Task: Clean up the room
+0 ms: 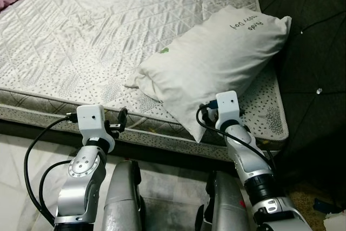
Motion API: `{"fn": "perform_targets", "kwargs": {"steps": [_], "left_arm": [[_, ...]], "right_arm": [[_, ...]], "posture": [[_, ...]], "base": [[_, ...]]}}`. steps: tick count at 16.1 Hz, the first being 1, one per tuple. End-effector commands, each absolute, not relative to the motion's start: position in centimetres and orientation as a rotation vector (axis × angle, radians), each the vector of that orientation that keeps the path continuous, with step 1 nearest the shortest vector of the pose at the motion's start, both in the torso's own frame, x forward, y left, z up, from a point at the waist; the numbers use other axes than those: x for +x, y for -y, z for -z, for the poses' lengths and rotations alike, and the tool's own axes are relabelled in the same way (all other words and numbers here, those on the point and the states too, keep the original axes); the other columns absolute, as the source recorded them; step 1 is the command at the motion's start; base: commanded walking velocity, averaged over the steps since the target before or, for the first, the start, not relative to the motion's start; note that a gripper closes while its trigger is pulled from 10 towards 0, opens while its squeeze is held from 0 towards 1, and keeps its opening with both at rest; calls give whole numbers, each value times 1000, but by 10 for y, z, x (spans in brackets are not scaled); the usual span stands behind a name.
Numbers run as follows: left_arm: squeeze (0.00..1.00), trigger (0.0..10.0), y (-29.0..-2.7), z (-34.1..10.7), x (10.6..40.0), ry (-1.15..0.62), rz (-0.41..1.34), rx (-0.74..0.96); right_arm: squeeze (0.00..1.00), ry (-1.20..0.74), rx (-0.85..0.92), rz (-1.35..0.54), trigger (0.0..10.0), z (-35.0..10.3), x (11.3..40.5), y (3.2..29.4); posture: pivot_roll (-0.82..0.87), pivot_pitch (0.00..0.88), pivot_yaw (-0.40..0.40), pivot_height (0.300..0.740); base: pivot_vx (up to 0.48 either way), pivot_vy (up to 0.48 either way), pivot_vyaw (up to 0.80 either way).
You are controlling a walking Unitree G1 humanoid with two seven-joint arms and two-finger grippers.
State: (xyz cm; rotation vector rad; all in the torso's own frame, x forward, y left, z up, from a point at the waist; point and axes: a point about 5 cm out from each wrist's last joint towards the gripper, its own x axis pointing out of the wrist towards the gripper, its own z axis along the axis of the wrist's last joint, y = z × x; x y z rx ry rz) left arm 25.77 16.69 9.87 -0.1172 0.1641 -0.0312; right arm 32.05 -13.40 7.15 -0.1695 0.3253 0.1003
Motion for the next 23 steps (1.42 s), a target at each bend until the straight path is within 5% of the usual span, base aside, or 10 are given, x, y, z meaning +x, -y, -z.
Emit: {"fn": "perform_targets", "kwargs": {"steps": [1, 8, 14, 15, 16, 23], "left_arm": [[0, 10000, -166, -95, 258, -179, 22, -107], [0, 10000, -165, -94, 261, -178, 17, -117], [0, 10000, -163, -97, 267, -175, 47, -87], [0, 10000, -163, -97, 267, -175, 46, -86], [0, 10000, -163, -97, 267, -174, 45, -83], [0, 10000, -163, -97, 269, -177, 43, -88]], "right_arm": [[0, -411, -141, -92, 10000, -58, 316, 137], [0, -365, -97, -170, 10000, -79, 344, 111], [0, -428, 165, -201, 10000, -89, 355, 47], [0, -431, 180, -216, 3569, -91, 354, 41], [0, -431, 204, -231, 0, -92, 354, 35], [0, -466, 223, -189, 0, -83, 353, 39]], "posture": [[172, 110, -49, 592], [145, 97, -39, 592], [166, 83, -21, 592], [168, 83, -21, 592], [171, 84, -24, 592], [162, 92, -26, 592]], "base": [[0, 0, 0], [0, 0, 0], [0, 0, 0], [0, 0, 0], [0, 0, 0], [0, 0, 0]]}}
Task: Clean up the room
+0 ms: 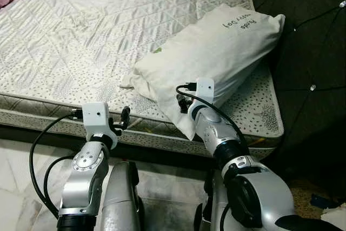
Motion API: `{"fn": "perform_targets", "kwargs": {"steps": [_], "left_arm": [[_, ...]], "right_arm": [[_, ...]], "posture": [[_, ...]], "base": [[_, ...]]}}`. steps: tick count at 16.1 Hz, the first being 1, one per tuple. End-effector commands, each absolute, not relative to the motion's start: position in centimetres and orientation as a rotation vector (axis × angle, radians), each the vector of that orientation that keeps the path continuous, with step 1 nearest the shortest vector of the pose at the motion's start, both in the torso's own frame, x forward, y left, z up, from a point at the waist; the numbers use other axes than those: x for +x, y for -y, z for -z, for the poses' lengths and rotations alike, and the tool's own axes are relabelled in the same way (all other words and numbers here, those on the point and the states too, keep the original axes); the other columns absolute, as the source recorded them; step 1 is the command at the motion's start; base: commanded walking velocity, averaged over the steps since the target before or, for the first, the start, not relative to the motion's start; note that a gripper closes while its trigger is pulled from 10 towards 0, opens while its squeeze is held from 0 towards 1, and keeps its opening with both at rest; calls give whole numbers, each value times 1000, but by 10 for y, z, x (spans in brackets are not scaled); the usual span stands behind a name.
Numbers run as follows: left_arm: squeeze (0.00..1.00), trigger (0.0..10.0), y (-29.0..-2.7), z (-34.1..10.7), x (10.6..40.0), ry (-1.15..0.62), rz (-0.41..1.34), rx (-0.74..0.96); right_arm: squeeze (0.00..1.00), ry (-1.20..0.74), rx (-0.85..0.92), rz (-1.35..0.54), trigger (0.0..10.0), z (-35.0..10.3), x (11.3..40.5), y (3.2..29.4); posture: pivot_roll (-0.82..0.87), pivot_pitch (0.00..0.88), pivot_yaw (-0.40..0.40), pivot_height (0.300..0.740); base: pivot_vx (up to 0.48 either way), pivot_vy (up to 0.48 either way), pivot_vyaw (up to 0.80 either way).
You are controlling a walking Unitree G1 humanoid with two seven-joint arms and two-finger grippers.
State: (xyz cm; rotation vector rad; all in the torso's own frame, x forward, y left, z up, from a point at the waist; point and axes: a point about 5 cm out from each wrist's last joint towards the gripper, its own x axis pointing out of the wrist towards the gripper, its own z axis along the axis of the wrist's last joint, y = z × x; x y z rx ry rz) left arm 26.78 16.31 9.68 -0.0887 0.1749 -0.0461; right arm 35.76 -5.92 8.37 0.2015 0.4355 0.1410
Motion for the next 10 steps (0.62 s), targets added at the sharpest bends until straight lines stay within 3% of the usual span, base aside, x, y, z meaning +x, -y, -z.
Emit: {"fn": "perform_targets", "kwargs": {"steps": [1, 10], "left_arm": [[0, 10000, -162, -97, 269, -178, 44, -89], [0, 10000, -160, -97, 272, -175, 39, -94]], "right_arm": [[0, -474, 215, -185, 0, -80, 351, 39], [0, -498, 191, -150, 0, -63, 349, 60]], "posture": [[161, 93, -27, 592], [158, 94, -34, 592]], "base": [[0, 0, 0], [0, 0, 0]]}}
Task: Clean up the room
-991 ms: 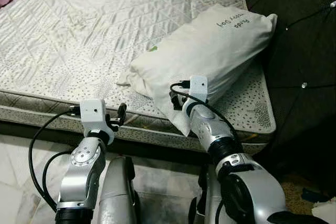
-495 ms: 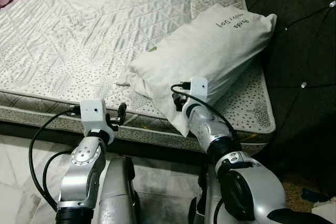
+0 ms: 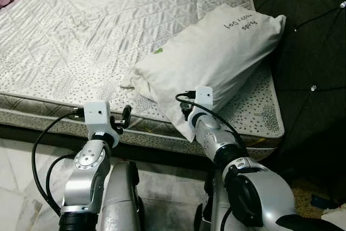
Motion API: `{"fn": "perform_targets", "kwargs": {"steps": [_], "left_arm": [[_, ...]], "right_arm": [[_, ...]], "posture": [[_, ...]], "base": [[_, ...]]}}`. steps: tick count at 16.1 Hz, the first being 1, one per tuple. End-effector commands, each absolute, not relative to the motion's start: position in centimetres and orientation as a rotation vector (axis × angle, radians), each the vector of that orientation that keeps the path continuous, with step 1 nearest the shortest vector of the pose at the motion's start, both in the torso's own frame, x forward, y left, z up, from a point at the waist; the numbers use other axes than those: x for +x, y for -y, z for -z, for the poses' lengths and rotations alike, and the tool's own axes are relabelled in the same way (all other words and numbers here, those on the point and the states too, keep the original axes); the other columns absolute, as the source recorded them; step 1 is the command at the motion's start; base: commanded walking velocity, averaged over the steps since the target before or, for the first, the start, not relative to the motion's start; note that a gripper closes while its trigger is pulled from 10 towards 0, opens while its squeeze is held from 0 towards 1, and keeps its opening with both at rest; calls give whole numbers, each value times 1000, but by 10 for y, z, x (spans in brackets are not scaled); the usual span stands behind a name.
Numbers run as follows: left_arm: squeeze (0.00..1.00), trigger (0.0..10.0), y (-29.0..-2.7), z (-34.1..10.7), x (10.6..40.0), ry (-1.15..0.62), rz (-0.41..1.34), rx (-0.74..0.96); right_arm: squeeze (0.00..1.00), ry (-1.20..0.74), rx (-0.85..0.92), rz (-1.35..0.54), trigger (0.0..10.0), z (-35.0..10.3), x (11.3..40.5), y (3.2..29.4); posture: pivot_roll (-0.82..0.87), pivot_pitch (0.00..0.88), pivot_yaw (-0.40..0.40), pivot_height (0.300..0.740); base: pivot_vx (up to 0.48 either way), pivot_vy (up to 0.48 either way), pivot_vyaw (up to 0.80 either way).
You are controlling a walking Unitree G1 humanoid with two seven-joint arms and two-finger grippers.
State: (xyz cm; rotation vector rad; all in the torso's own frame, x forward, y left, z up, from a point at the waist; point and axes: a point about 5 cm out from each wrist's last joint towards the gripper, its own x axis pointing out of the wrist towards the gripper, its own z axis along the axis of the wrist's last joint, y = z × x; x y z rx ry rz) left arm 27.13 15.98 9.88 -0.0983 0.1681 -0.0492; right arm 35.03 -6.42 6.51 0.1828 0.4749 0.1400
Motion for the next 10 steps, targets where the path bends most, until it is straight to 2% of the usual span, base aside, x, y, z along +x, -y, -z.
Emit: {"fn": "perform_targets", "kwargs": {"steps": [1, 7, 9, 10], "left_arm": [[0, 10000, -160, -97, 272, -175, 39, -95], [0, 10000, -158, -97, 271, -173, 35, -100], [0, 10000, -158, -97, 271, -171, 33, -102], [0, 10000, -158, -96, 271, -172, 30, -106]], "right_arm": [[0, -485, 196, -143, 0, -65, 350, 61], [0, -425, 254, -86, 0, -77, 359, 65], [0, -380, 259, -28, 0, -88, 368, 86], [0, -345, 265, 24, 0, -97, 376, 105]], "posture": [[158, 94, -34, 592], [165, 94, -43, 592], [160, 90, -44, 592], [155, 86, -43, 592]], "base": [[0, 0, 0], [0, 0, 0], [0, 0, 0], [0, 0, 0]]}}
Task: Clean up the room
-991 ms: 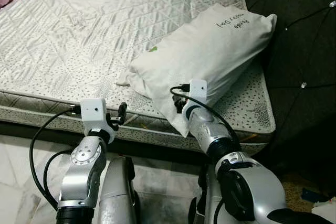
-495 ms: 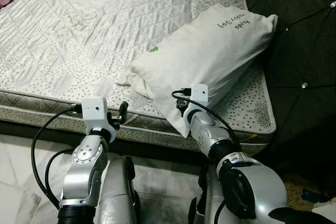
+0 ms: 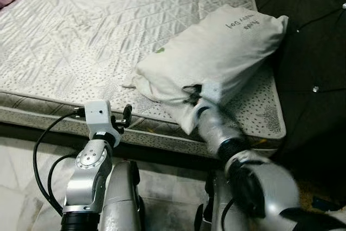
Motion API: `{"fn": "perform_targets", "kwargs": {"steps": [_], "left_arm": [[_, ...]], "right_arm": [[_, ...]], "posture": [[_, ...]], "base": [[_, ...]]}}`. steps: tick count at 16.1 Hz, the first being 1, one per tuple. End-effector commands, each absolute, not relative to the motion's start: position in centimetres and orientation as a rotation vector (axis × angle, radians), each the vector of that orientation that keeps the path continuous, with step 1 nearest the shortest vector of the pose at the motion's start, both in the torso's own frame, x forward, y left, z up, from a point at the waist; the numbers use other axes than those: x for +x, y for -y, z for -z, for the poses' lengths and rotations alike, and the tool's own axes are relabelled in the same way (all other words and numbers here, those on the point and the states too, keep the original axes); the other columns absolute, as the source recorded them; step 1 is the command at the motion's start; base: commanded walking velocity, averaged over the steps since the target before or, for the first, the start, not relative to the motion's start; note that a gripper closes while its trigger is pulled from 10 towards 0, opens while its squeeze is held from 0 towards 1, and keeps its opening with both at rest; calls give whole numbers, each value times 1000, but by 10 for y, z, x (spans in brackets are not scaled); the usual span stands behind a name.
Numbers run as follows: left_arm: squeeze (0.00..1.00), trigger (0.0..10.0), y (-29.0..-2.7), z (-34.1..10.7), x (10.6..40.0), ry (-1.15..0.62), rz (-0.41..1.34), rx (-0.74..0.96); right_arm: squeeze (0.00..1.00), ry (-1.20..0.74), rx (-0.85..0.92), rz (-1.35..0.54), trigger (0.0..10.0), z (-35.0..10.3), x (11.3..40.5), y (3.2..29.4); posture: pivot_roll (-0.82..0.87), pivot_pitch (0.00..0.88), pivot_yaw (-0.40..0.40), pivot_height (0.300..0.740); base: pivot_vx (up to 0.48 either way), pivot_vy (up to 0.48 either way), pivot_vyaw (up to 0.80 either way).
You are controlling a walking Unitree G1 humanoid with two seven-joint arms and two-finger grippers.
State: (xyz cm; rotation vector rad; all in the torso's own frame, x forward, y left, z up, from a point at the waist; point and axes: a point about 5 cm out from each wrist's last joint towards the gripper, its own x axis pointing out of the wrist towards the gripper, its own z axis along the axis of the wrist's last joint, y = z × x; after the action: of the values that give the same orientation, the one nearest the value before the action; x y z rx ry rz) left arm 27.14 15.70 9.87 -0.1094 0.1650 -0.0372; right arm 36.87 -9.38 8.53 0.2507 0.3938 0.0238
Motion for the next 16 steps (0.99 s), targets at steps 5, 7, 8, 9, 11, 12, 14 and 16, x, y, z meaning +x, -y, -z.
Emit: {"fn": "perform_targets", "kwargs": {"steps": [5, 7, 8, 9, 11, 12, 14, 16], "left_arm": [[0, 10000, -155, -95, 275, -168, 33, -114], [0, 10000, -154, -96, 276, -164, 34, -115], [0, 10000, -154, -95, 277, -164, 34, -114], [0, 10000, -154, -95, 278, -158, 36, -114], [0, 10000, -155, -95, 279, -149, 36, -112], [0, 10000, -155, -95, 279, -147, 35, -111], [0, 10000, -156, -94, 279, -148, 37, -108], [0, 10000, -154, -93, 281, -153, 50, -103]], "right_arm": [[0, -134, 259, 266, 0, -158, 397, 217], [0, -68, 230, 369, 0, -180, 393, 261], [0, -45, 211, 411, 0, -188, 389, 279], [0, -13, 190, 459, 0, -197, 382, 302], [0, 1, 157, 506, 0, -200, 372, 324], [0, -17, 119, 507, 0, -194, 367, 330], [0, -70, 20, 485, 0, -173, 355, 336], [0, -129, -3, 485, 0, -144, 340, 340]], "posture": [[123, 67, -37, 592], [120, 64, -38, 592], [111, 57, -35, 592], [102, 47, -33, 592], [95, 43, -29, 592], [94, 41, -29, 592], [77, 35, -20, 592], [60, 31, -11, 592]], "base": [[0, 0, 0], [0, 0, 0], [0, 0, 0], [0, 0, 0], [0, 0, 0], [0, 0, 0], [0, 0, 0], [0, 0, 0]]}}
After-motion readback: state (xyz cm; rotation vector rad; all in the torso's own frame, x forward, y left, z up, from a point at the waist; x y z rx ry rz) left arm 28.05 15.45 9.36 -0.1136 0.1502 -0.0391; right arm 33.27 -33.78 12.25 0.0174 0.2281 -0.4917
